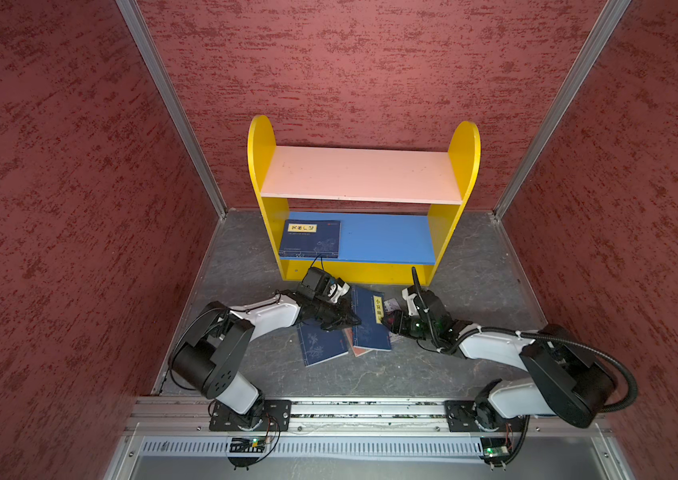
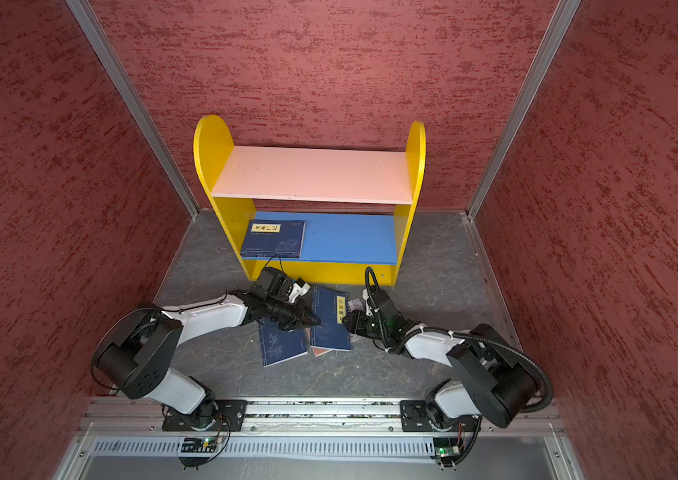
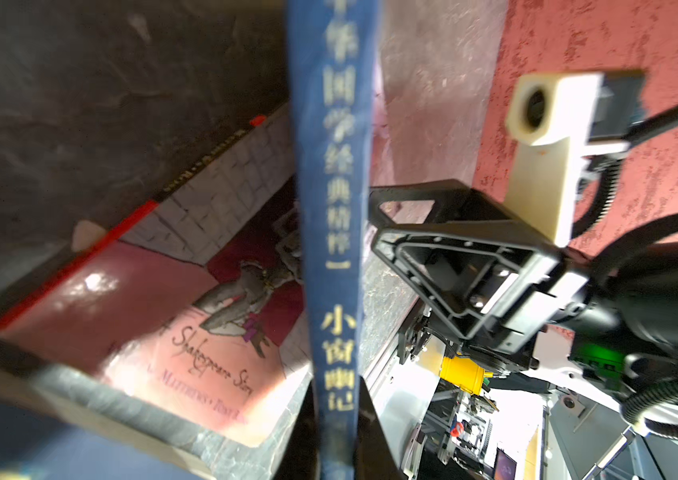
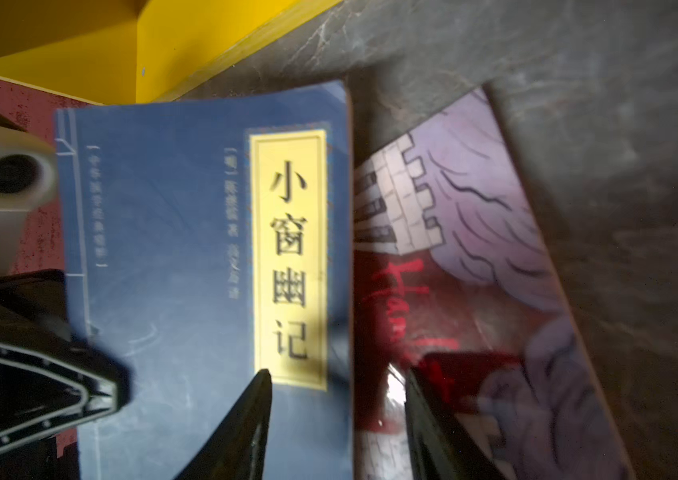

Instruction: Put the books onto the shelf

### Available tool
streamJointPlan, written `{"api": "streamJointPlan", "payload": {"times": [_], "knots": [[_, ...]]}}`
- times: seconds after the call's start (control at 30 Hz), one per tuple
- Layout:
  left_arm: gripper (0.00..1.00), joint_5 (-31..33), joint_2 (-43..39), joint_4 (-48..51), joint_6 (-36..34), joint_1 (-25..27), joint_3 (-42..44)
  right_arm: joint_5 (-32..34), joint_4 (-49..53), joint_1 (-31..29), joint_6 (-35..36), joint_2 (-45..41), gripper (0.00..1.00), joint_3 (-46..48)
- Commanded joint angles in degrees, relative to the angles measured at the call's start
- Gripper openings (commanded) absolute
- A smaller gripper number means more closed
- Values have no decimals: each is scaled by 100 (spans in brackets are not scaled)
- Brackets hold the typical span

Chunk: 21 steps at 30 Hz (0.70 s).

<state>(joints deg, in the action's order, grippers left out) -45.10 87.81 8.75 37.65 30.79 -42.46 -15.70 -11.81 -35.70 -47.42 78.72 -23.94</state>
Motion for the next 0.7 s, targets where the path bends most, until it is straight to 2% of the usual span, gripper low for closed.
{"api": "streamJointPlan", "payload": {"times": [0.0, 0.13, 0.33, 0.67], "knots": [[0, -184, -219, 234, -247, -12, -185, 375, 724, -28, -191, -479, 54, 53], [0, -361, -292, 855, -509, -20, -444, 639, 1350, -16, -314, -1112, 56, -106], [0, -606, -593, 1803, -788, 58, -778, 632, 1954, 2, -549, -1998, 57, -259], [0, -776, -1291, 2305, -808, 191, -1147, 686, 2659, 29, -953, -3233, 59, -608]]}}
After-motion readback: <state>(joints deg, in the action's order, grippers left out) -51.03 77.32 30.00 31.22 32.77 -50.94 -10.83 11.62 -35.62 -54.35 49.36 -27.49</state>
